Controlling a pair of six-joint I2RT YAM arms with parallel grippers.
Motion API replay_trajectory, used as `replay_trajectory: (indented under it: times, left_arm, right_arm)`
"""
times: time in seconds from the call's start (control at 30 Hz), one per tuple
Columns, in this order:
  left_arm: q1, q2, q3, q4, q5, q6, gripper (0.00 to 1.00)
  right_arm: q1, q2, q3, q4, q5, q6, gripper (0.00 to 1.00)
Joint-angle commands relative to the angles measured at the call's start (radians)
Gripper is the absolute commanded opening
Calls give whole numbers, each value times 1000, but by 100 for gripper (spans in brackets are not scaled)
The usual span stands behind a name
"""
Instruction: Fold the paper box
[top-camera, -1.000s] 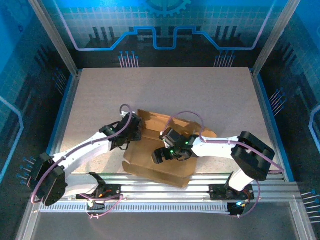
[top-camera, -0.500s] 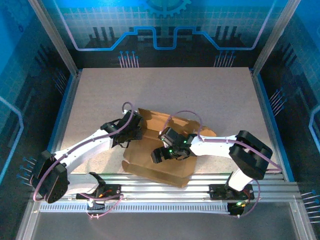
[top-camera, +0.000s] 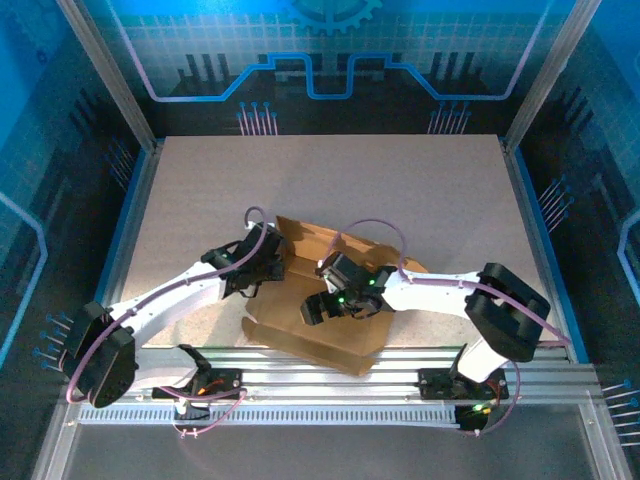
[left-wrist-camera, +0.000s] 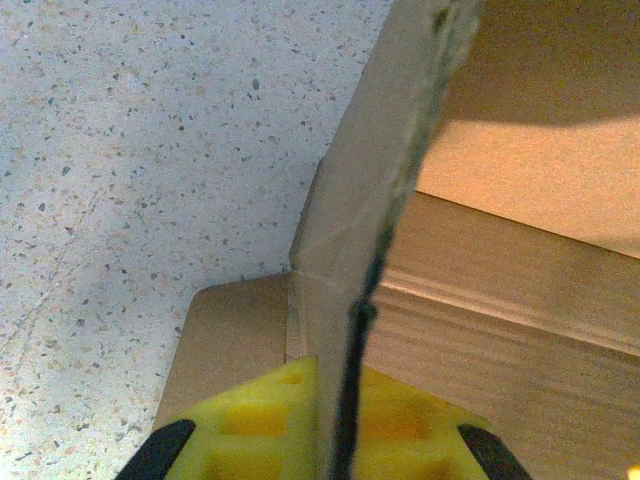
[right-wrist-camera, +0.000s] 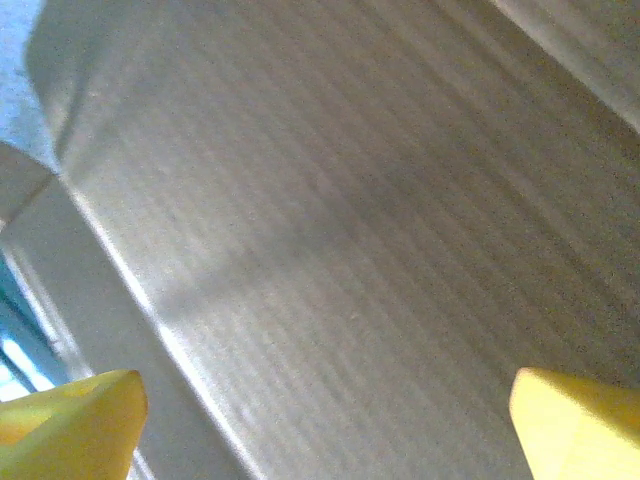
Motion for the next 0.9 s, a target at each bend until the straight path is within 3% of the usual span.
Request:
replay_trajectory:
  times: [0.0,0.53,0.87]
  left_arm:
    - [5,10,-51,-50,51,18,9]
    - [34,-4,-35,-24,111,91,10]
    - [60,-31,-40,-32,141,104,10]
  right_arm:
    - [3,-77,69,-23,-46,-33,95]
    - [-157,-350,216,-148,-240,-144,95]
    - [-282,-270,471,-268,-301,-229,95]
